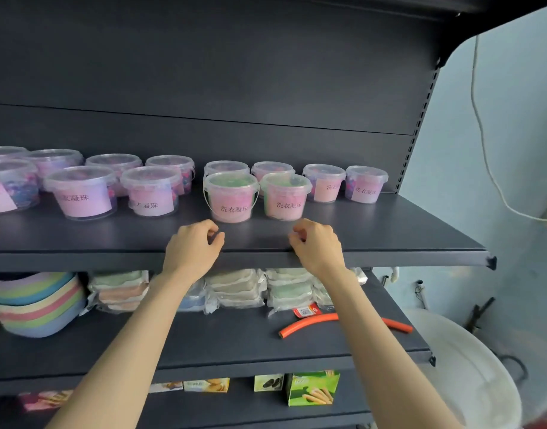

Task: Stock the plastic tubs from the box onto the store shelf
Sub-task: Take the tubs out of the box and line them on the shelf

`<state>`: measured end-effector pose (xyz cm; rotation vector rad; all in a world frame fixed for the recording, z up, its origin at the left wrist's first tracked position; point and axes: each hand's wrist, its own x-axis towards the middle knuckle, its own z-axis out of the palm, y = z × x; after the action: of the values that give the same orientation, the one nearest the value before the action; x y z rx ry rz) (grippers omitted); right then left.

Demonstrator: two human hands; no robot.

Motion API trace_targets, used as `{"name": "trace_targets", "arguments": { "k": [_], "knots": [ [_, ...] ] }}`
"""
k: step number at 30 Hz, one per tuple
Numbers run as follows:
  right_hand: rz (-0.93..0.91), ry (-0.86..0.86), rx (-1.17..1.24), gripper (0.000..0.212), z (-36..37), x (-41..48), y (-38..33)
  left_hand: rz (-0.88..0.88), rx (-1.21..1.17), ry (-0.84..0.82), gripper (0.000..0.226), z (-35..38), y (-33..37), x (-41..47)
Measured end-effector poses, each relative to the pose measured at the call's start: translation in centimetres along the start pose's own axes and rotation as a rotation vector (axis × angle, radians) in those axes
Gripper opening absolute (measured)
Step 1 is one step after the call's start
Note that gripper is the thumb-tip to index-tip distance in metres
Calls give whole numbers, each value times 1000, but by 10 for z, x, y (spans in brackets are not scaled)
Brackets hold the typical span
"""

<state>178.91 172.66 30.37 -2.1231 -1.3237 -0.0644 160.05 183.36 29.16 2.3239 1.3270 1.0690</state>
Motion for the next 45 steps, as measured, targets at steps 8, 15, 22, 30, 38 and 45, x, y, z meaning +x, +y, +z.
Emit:
{"name": "trace_targets", "arguments": {
  "k": [8,15,22,30,38,45],
  "knots": [
    [-183,161,164,17,-12,-119,-45,398,-7,99,14,-75,3,-127],
    [-167,1,225,14,37,-280,-36,274,23,-53,19,-84,-34,-287],
    [49,-292,203,22,93,-419,-27,12,16,-307,16,-98,-88,-424],
    [68,-417,207,20,156,-461,-99,-160,-31,-371,20,-147,-177,-457],
    [147,-534,208,16,271,-481,-208,-220,-69,-495,23,-195,-322,-451],
    [259,-614,207,17,339,-475,-251,-286,-87,-605,22,-194,-408,-438]
  ]
}}
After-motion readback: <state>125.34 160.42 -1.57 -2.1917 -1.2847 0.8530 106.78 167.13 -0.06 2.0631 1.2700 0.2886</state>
